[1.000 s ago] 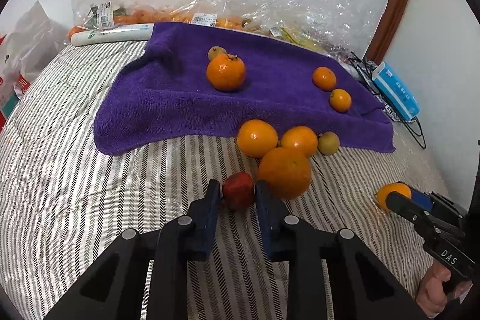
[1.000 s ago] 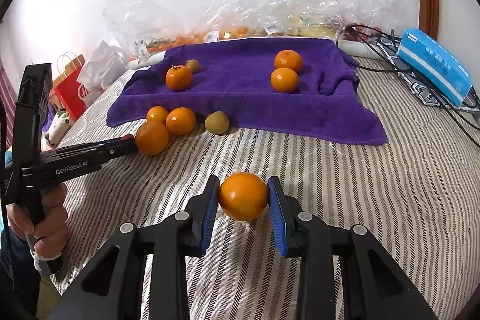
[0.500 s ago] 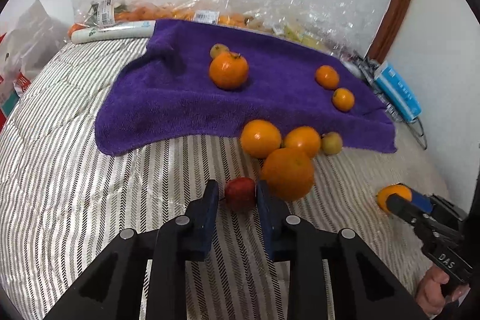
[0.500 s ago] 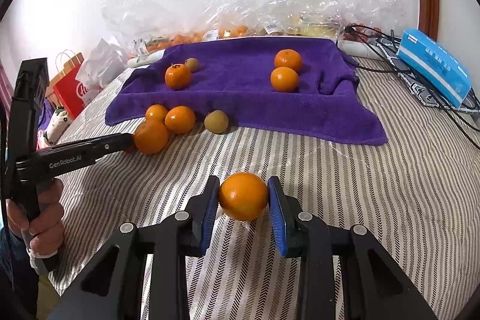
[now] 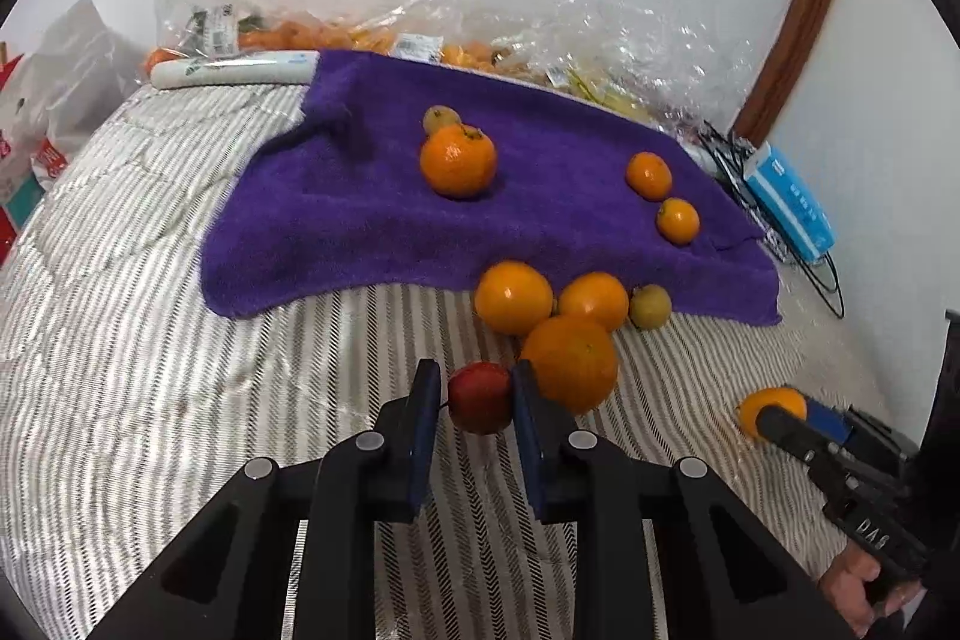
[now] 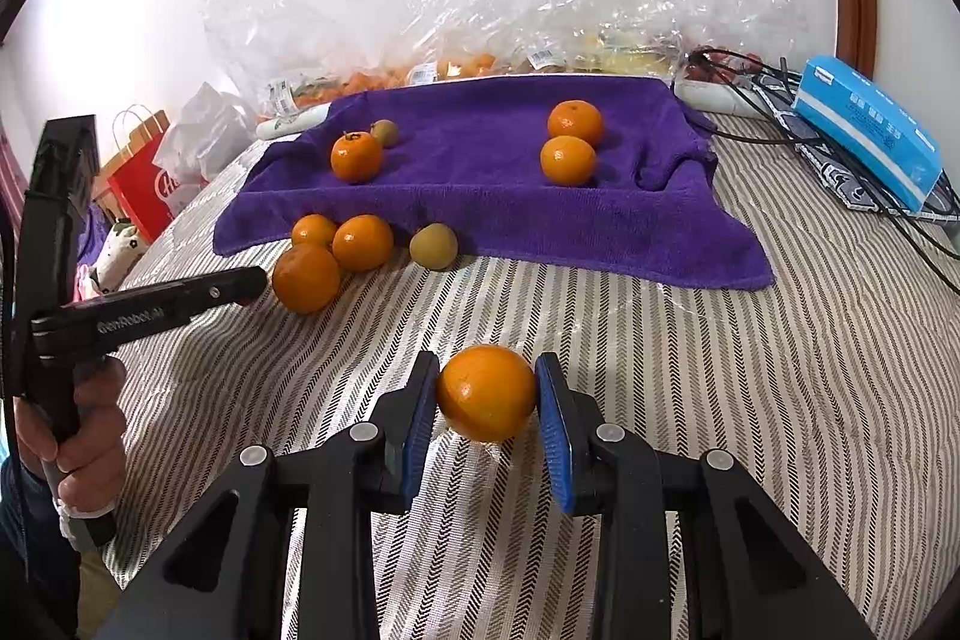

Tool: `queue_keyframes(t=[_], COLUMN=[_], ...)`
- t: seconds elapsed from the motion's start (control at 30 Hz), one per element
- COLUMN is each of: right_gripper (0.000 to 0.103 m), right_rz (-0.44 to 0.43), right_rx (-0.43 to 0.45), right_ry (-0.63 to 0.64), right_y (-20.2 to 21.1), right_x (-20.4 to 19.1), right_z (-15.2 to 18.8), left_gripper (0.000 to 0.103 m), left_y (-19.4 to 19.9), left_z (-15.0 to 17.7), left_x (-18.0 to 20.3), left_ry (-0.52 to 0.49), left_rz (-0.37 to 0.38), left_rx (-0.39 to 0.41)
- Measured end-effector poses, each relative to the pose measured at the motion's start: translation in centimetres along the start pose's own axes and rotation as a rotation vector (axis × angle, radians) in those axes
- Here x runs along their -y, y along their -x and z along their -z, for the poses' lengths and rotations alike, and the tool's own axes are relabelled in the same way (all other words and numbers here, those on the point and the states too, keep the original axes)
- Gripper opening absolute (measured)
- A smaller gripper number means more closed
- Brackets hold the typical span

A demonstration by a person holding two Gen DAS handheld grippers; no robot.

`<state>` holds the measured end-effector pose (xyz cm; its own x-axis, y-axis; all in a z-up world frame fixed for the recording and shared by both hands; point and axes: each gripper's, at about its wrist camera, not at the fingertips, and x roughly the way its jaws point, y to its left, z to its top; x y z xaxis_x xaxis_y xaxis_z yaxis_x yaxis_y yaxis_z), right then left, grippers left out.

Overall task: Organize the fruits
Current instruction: 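Lift the orange and red fruit and carry both over the towel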

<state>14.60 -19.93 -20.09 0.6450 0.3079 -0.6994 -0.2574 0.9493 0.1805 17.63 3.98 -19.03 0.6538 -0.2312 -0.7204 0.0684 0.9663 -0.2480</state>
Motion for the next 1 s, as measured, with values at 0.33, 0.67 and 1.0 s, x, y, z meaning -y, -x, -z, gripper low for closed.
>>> queue_keyframes(t=[0.33,0.67,1.0], right_gripper=[0.033,0.033,0.033], right_rz=[0.004,0.058,0.076], right_rx=[0.067,0.184,0.187], right_ry=[0.043,0.048,-0.015], right_y=[1.7,0.6,-3.6], right_x=[-0.8,0.1,2.8], right_z=[-4.5,-11.7,-14.7], left_gripper=[0.023,0.023,0.023], left_y=[2.6,0.5,-4.2], left_z=[-5.1,-10.9,-11.7], left_x=[0.6,0.1,-2.1], left_ry=[-0.008,-0.002,0.045], left_rz=[-0.007,-0.044,-0.087], left_rx=[0.129,0.202,0.177])
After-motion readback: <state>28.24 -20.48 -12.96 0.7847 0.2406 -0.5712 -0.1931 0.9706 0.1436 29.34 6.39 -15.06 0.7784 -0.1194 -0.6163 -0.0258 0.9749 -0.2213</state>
